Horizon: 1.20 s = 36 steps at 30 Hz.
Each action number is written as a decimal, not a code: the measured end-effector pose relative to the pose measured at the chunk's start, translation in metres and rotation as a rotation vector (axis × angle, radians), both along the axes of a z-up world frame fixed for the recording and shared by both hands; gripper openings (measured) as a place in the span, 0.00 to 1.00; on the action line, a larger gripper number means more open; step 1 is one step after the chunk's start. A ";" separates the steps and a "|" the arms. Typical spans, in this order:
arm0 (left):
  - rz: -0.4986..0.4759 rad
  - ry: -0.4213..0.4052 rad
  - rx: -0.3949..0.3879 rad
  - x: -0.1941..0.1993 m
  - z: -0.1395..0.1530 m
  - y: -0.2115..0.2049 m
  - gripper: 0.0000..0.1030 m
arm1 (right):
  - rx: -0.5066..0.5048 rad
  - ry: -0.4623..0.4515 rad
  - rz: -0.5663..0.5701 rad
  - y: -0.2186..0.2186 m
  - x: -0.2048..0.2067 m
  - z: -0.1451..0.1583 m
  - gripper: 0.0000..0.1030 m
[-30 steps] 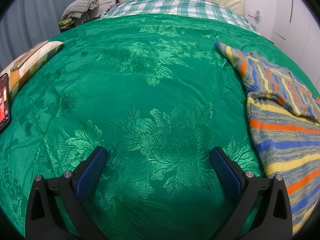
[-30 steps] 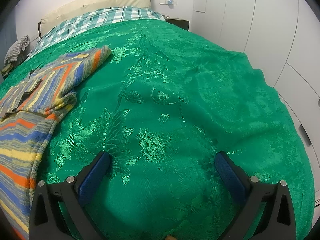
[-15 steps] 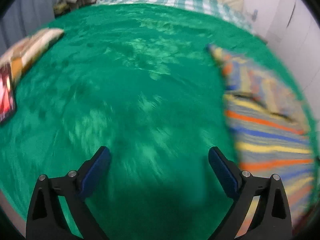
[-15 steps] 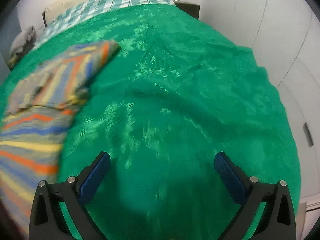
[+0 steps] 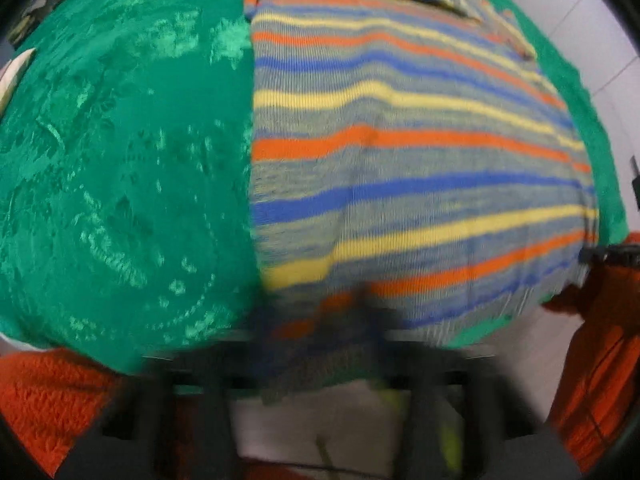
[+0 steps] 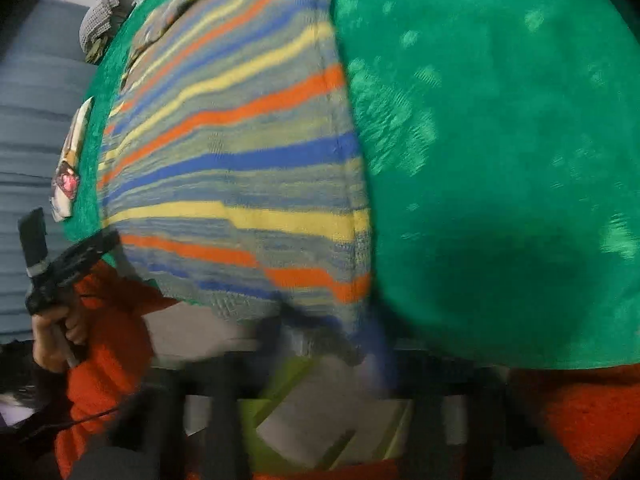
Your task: Fold small clothes
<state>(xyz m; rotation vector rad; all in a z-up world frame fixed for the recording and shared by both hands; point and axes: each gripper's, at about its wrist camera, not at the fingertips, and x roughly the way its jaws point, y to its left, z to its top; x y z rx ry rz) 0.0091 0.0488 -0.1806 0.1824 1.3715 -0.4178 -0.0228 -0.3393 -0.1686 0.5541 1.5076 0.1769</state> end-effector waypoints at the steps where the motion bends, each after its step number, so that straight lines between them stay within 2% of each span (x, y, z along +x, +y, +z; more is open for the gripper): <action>1: 0.008 0.032 -0.034 0.001 0.001 0.003 0.04 | 0.028 -0.007 0.009 0.000 0.000 0.004 0.07; 3: 0.025 0.053 -0.067 0.003 0.009 0.011 0.03 | 0.025 -0.028 0.029 0.000 -0.003 0.016 0.06; 7: 0.076 0.116 -0.258 0.026 0.044 0.027 0.03 | 0.132 -0.080 -0.049 -0.020 -0.002 0.046 0.06; 10: 0.103 0.099 -0.364 0.077 0.082 0.025 0.03 | 0.241 -0.160 -0.124 -0.046 0.026 0.075 0.06; 13: 0.126 0.034 -0.418 0.155 0.119 -0.001 0.05 | 0.250 -0.256 -0.174 -0.068 0.079 0.102 0.06; 15: 0.167 -0.019 -0.427 0.214 0.128 -0.022 0.23 | 0.236 -0.347 -0.237 -0.091 0.136 0.119 0.07; 16: 0.192 -0.038 -0.419 0.244 0.125 -0.033 0.62 | 0.240 -0.402 -0.290 -0.108 0.174 0.123 0.10; 17: 0.236 -0.050 -0.409 0.264 0.117 -0.035 0.77 | 0.235 -0.438 -0.332 -0.117 0.195 0.123 0.21; 18: 0.308 -0.063 -0.397 0.279 0.106 -0.033 0.72 | 0.216 -0.471 -0.413 -0.132 0.218 0.118 0.37; 19: 0.369 -0.038 -0.388 0.289 0.092 -0.029 0.61 | 0.187 -0.476 -0.476 -0.142 0.233 0.113 0.73; 20: 0.410 0.008 -0.404 0.292 0.079 -0.022 0.54 | 0.137 -0.464 -0.509 -0.151 0.244 0.105 0.75; 21: 0.424 0.031 -0.427 0.288 0.071 -0.017 0.54 | 0.097 -0.452 -0.513 -0.154 0.248 0.103 0.73; 23: 0.385 0.023 -0.437 0.269 0.061 -0.010 0.54 | 0.072 -0.463 -0.475 -0.151 0.244 0.101 0.73; 27: 0.228 -0.006 -0.367 0.219 0.047 -0.021 0.58 | -0.004 -0.477 -0.327 -0.138 0.204 0.102 0.72; 31: 0.159 -0.035 -0.272 0.194 0.031 -0.044 0.56 | 0.034 -0.439 -0.181 -0.098 0.169 0.082 0.71; 33: 0.147 -0.055 -0.228 0.188 0.027 -0.052 0.25 | 0.015 -0.423 -0.112 -0.076 0.168 0.068 0.70; 34: 0.128 -0.049 -0.208 0.186 0.024 -0.057 0.08 | 0.009 -0.415 -0.073 -0.066 0.169 0.060 0.61; 35: 0.112 -0.035 -0.198 0.187 0.022 -0.062 0.06 | 0.005 -0.398 -0.025 -0.056 0.171 0.051 0.28; 36: 0.098 -0.031 -0.185 0.184 0.026 -0.064 0.06 | -0.025 -0.358 0.020 -0.049 0.174 0.041 0.05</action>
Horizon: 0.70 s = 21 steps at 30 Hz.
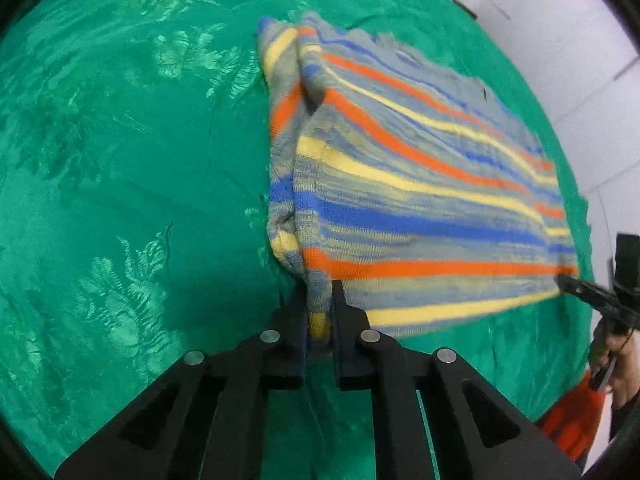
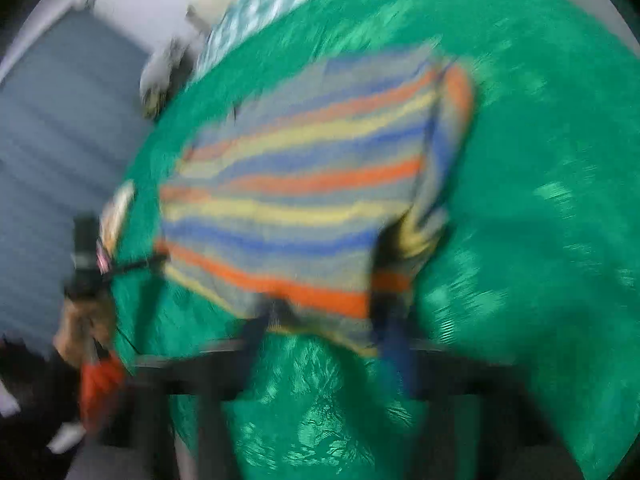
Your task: Fold small clothes
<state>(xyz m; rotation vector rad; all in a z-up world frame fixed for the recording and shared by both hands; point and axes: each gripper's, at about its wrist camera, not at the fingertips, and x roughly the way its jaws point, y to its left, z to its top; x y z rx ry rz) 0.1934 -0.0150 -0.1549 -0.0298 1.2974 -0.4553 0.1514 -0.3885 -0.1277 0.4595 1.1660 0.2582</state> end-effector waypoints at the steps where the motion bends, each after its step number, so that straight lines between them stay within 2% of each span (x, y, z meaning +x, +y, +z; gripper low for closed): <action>1: -0.025 0.009 0.004 -0.004 0.007 0.000 0.05 | -0.034 0.038 0.017 0.004 0.001 -0.004 0.04; 4: -0.103 0.020 0.007 -0.017 0.027 0.006 0.04 | -0.001 0.078 0.016 -0.007 -0.005 0.017 0.04; 7: -0.128 0.082 0.031 -0.023 0.010 -0.001 0.05 | -0.012 0.103 0.040 -0.020 0.003 0.037 0.04; 9: -0.118 0.102 0.044 -0.025 -0.009 -0.006 0.07 | -0.061 0.171 0.049 -0.020 0.015 0.020 0.04; 10: -0.093 0.106 0.021 -0.025 -0.010 -0.004 0.08 | -0.102 0.234 0.067 -0.014 0.019 0.000 0.04; 12: -0.061 0.094 -0.027 -0.033 -0.002 0.005 0.14 | -0.119 0.228 0.062 -0.009 0.021 -0.014 0.04; 13: -0.054 0.084 -0.035 -0.039 0.002 0.010 0.23 | -0.111 0.194 0.042 -0.011 0.018 -0.009 0.06; 14: -0.044 0.066 -0.020 -0.044 0.003 0.013 0.36 | -0.094 0.170 0.024 -0.013 0.012 -0.004 0.16; 15: -0.021 0.021 0.012 -0.056 0.009 0.019 0.41 | -0.087 0.150 0.009 -0.015 0.005 -0.001 0.24; 17: 0.013 -0.061 0.031 -0.071 0.019 0.025 0.63 | -0.125 0.094 -0.025 -0.020 -0.011 0.012 0.50; 18: 0.039 -0.111 0.035 -0.078 0.024 0.028 0.70 | -0.173 0.060 -0.052 -0.022 -0.021 0.018 0.55; 19: 0.081 -0.168 0.043 -0.090 0.028 0.035 0.82 | -0.208 0.024 -0.075 -0.022 -0.028 0.023 0.62; 20: 0.117 -0.210 0.048 -0.099 0.028 0.038 0.87 | -0.234 -0.036 -0.108 -0.023 -0.039 0.031 0.64; 21: 0.153 -0.252 0.054 -0.103 0.028 0.043 0.88 | -0.244 -0.086 -0.143 -0.023 -0.048 0.035 0.66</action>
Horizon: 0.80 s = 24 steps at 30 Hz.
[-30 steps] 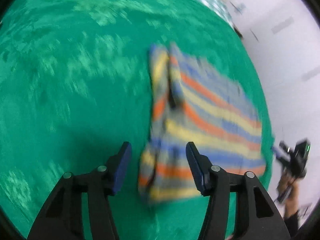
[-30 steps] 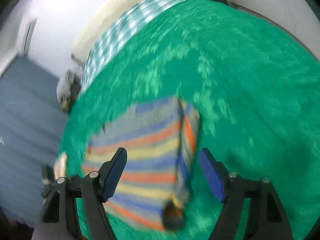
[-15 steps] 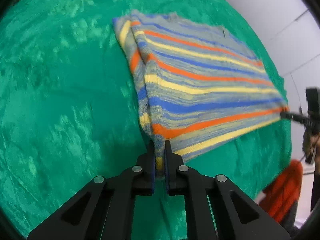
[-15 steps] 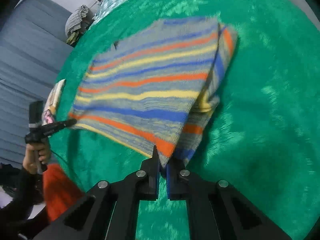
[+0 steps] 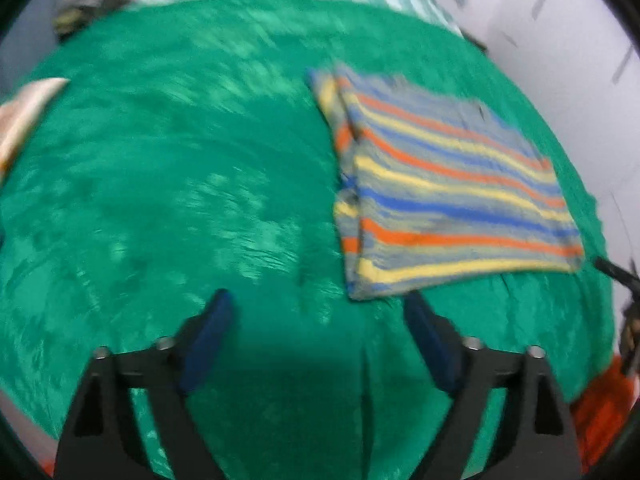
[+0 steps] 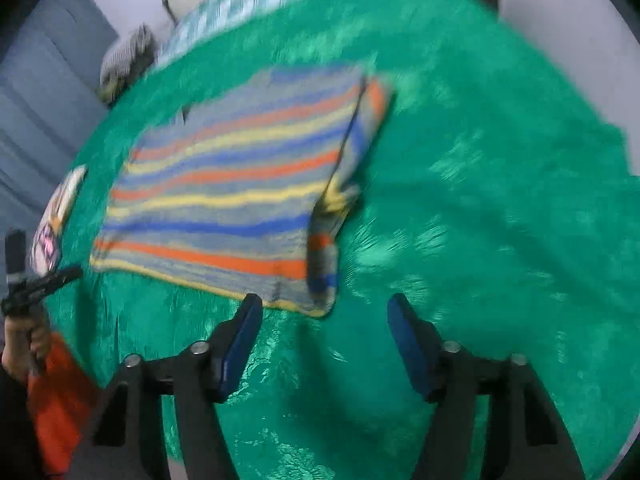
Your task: Fold small clothes
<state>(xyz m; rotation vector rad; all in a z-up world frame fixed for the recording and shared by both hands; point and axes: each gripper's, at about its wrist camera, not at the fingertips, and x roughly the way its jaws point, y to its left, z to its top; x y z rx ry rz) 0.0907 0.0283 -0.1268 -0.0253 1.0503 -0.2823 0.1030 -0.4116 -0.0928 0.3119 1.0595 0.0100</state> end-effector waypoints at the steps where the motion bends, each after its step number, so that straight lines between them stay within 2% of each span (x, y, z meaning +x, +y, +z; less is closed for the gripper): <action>1: 0.034 -0.043 0.017 -0.001 -0.001 0.000 0.88 | -0.012 -0.033 -0.029 0.001 -0.007 0.003 0.71; 2: 0.054 -0.067 0.039 -0.003 -0.003 0.000 0.88 | -0.059 -0.085 -0.091 -0.001 -0.016 0.003 0.76; 4: 0.080 -0.103 0.087 -0.002 -0.013 -0.002 0.88 | -0.130 -0.131 -0.163 -0.004 -0.024 0.001 0.77; 5: 0.087 -0.114 0.109 -0.006 -0.018 0.012 0.88 | -0.177 -0.150 -0.205 -0.006 -0.026 -0.004 0.79; 7: 0.092 -0.108 0.164 0.000 -0.035 0.006 0.88 | -0.253 -0.145 -0.267 -0.009 -0.026 -0.017 0.88; 8: 0.083 -0.097 0.186 -0.002 -0.043 0.009 0.92 | -0.281 -0.133 -0.293 -0.013 -0.026 -0.024 0.93; 10: 0.075 -0.135 0.196 -0.014 -0.044 0.018 0.97 | -0.280 -0.089 -0.306 -0.018 -0.027 -0.047 1.00; 13: 0.096 -0.125 0.183 -0.019 -0.044 0.026 0.99 | -0.295 -0.135 -0.295 -0.014 -0.029 -0.054 1.00; 24: 0.107 -0.123 0.197 -0.010 -0.051 0.016 0.99 | -0.320 -0.117 -0.278 -0.012 -0.027 -0.059 1.00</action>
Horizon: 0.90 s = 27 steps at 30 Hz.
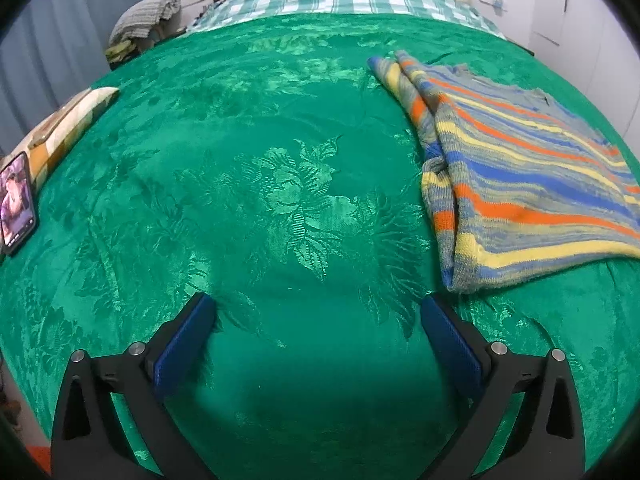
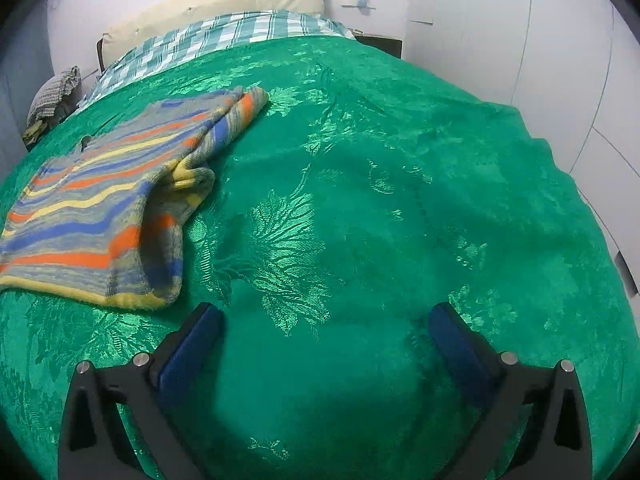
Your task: Fold small clothes
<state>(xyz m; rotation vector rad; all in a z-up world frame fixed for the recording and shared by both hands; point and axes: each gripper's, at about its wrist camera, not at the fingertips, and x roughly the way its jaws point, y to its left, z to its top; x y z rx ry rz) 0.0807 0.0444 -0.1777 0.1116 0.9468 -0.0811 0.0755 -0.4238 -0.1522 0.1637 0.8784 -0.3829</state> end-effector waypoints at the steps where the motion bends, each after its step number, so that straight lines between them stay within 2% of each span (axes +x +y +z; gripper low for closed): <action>1: -0.001 -0.001 0.002 0.000 -0.001 0.000 0.99 | -0.001 0.002 0.001 -0.001 -0.003 0.001 1.00; 27: 0.005 -0.035 0.030 -0.003 -0.003 -0.003 0.99 | -0.015 0.020 0.001 0.005 0.002 0.000 1.00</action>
